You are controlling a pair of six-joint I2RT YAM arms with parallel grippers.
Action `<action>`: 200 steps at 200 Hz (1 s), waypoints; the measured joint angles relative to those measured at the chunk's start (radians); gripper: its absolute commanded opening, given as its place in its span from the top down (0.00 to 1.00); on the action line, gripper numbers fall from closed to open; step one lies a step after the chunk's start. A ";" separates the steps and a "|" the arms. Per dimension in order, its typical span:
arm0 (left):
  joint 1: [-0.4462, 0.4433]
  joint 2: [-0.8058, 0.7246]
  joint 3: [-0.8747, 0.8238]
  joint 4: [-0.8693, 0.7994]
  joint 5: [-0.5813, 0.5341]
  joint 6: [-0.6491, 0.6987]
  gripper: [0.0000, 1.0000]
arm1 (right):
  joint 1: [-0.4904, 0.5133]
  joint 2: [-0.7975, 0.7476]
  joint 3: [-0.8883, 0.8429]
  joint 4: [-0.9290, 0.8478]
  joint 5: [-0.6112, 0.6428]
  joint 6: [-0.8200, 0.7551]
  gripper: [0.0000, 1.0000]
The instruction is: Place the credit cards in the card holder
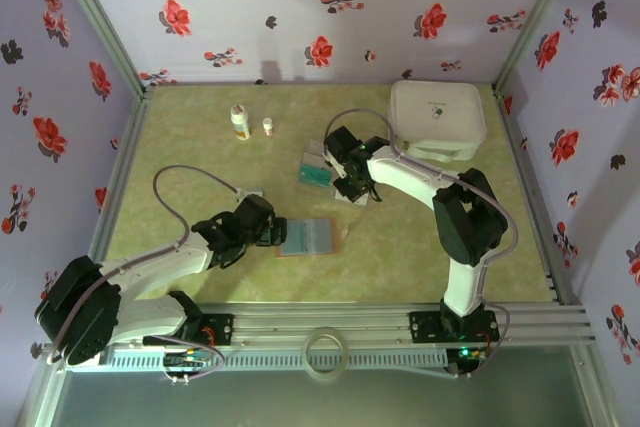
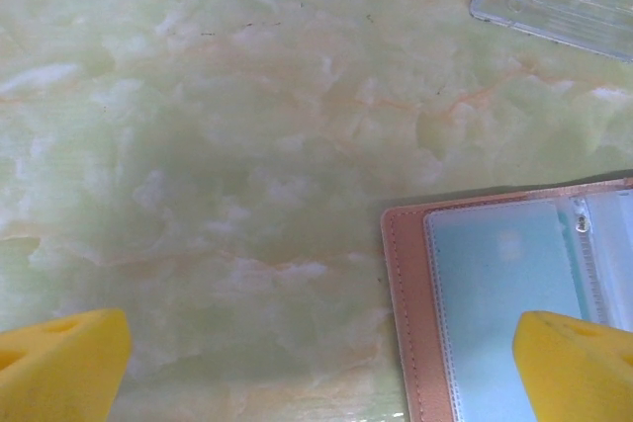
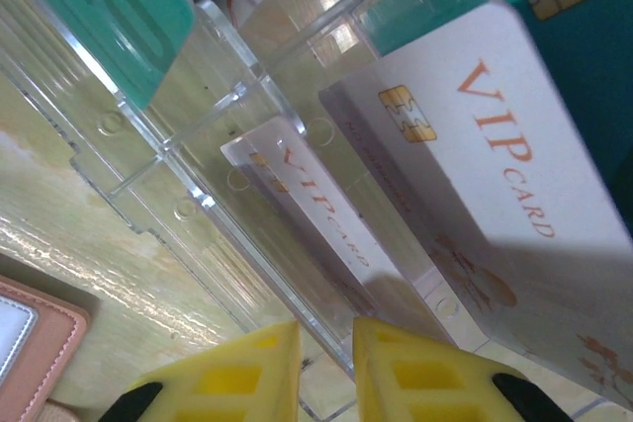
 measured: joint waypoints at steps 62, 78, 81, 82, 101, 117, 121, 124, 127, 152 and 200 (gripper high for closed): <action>0.005 0.000 -0.007 0.005 0.005 -0.003 0.00 | 0.000 0.002 0.000 0.000 -0.001 -0.004 0.82; 0.006 0.000 -0.013 0.006 0.005 -0.004 0.00 | 0.000 0.006 0.000 0.000 -0.001 -0.009 0.82; 0.006 0.000 -0.013 0.006 0.006 -0.004 0.00 | 0.000 0.007 0.000 0.000 -0.001 -0.010 0.82; 0.006 0.000 -0.014 0.006 0.006 -0.004 0.00 | 0.000 0.007 0.000 0.000 -0.001 -0.010 0.82; 0.006 0.000 -0.016 0.007 0.008 -0.005 0.00 | 0.000 0.014 0.000 0.000 -0.001 -0.011 0.81; 0.006 0.000 -0.016 0.009 0.008 -0.008 0.00 | 0.000 0.015 0.000 0.000 -0.001 -0.011 0.80; 0.006 0.000 -0.016 0.009 0.008 -0.008 0.00 | 0.000 0.014 0.000 0.000 -0.001 -0.011 0.81; 0.006 0.000 -0.016 0.009 0.008 -0.008 0.00 | 0.000 0.015 0.000 0.000 -0.001 -0.011 0.80; 0.006 0.000 -0.016 0.010 0.008 -0.008 0.00 | 0.000 0.014 0.000 0.000 -0.001 -0.011 0.80; 0.007 0.000 -0.016 0.010 0.011 -0.011 0.00 | 0.000 0.014 0.000 -0.002 -0.002 -0.011 0.80; 0.007 0.000 -0.016 0.011 0.012 -0.019 0.00 | 0.000 0.014 -0.001 -0.004 -0.012 -0.011 0.81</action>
